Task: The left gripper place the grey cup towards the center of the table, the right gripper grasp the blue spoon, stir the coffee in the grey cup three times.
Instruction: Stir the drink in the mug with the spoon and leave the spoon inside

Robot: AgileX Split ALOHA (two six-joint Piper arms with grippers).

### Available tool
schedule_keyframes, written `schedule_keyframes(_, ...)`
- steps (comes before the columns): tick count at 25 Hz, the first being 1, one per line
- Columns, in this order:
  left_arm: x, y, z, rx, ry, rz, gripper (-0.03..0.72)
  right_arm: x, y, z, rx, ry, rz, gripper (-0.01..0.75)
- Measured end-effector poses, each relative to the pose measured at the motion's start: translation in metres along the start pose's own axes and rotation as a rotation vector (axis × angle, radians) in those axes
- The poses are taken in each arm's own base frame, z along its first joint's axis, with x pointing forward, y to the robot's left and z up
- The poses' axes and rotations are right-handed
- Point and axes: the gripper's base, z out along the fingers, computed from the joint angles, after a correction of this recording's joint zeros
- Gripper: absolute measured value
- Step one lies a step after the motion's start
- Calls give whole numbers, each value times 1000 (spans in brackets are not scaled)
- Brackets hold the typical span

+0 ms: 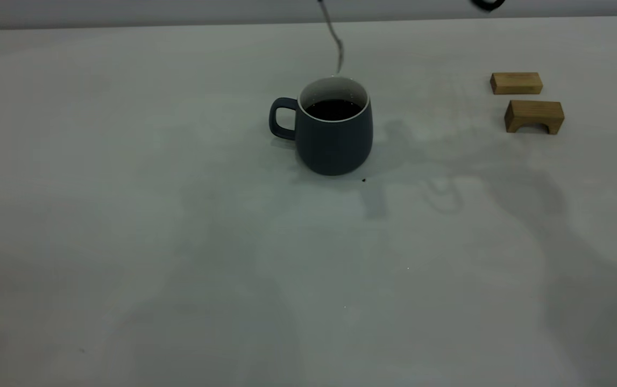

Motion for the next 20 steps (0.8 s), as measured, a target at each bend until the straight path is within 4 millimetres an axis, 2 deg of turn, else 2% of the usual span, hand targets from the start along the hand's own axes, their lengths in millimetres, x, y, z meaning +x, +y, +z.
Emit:
schedule_keyframes(4, 0, 0, 0, 0, 0, 0, 312, -22, 0, 8, -51, 51, 49, 137)
schedule_keyframes(11, 0, 0, 0, 0, 0, 0, 312, -66, -3, 10, -123, 68, 127, 137)
schedule_keyframes(20, 0, 0, 0, 0, 0, 0, 312, -99, -14, 24, -165, 102, 220, 137)
